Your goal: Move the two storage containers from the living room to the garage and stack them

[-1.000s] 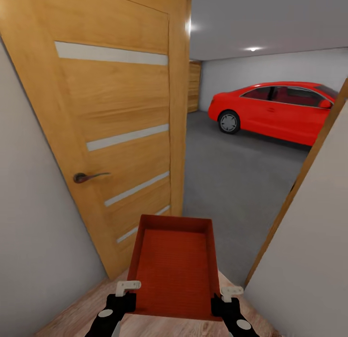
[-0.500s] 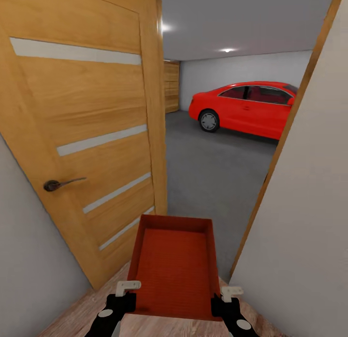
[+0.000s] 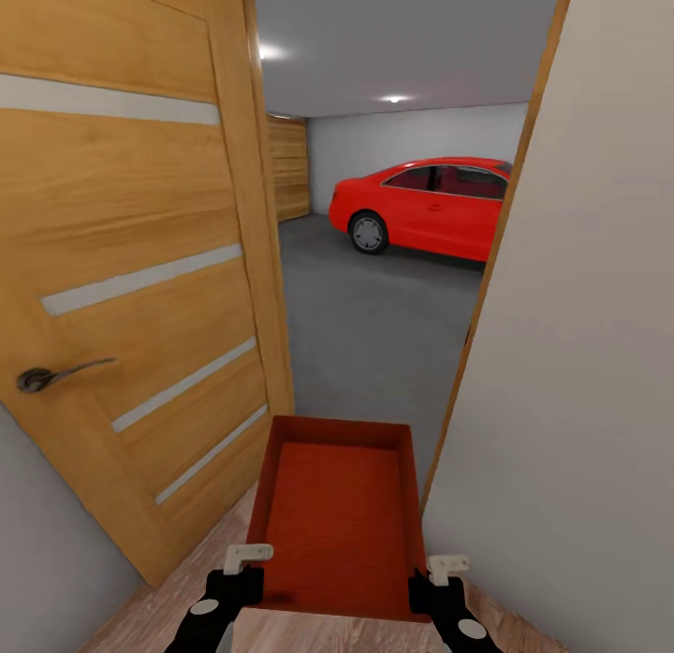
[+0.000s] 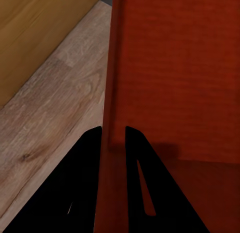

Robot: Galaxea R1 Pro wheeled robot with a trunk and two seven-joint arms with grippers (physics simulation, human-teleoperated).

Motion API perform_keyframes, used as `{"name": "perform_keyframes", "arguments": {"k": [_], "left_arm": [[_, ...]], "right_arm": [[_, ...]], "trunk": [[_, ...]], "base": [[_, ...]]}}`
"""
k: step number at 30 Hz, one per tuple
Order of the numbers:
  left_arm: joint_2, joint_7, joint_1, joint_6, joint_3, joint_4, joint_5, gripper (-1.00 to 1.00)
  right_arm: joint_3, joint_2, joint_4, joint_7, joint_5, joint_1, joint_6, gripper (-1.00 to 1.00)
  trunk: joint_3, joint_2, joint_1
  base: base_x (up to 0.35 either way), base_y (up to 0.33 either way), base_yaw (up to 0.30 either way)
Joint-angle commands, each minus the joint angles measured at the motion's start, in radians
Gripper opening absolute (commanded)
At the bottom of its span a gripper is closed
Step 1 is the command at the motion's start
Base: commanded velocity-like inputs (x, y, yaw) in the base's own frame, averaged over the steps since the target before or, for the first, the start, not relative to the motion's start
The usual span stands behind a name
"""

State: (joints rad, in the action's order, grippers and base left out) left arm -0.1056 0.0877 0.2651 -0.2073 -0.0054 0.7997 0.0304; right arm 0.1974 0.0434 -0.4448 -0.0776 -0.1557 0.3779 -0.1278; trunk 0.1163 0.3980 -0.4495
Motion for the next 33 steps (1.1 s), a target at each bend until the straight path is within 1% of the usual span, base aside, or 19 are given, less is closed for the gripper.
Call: {"name": "perform_keyframes", "arguments": {"k": [1,6,13,33], "left_arm": [[-0.06,-0.013,0.0,-0.011,-0.021,-0.001,-0.011,-1.0],[-0.06,-0.013,0.0,-0.011,-0.021,-0.001,-0.011,-1.0],[-0.06,-0.013,0.0,-0.011,-0.021,-0.001,-0.011,-1.0],[-0.06,-0.013,0.0,-0.011,-0.021,-0.001,-0.012,-1.0]], "right_arm": [[0.013,0.0,-0.002,-0.018,-0.005,0.001,-0.006,-1.0],[0.013,0.0,-0.002,-0.018,-0.005,0.001,-0.006,-1.0],[0.013,0.0,-0.002,-0.018,-0.005,0.001,-0.006,-1.0],[0.013,0.0,-0.002,-0.018,-0.005,0.001,-0.006,-1.0]], "trunk": [[0.002,0.002,-0.001],[0.002,0.002,-0.001],[0.002,0.002,-0.001],[0.002,0.002,-0.001]], "base": [[0.0,0.0,-0.24],[0.0,0.0,-0.174],[0.024,0.022,-0.022],[0.208,0.22,0.0]]}}
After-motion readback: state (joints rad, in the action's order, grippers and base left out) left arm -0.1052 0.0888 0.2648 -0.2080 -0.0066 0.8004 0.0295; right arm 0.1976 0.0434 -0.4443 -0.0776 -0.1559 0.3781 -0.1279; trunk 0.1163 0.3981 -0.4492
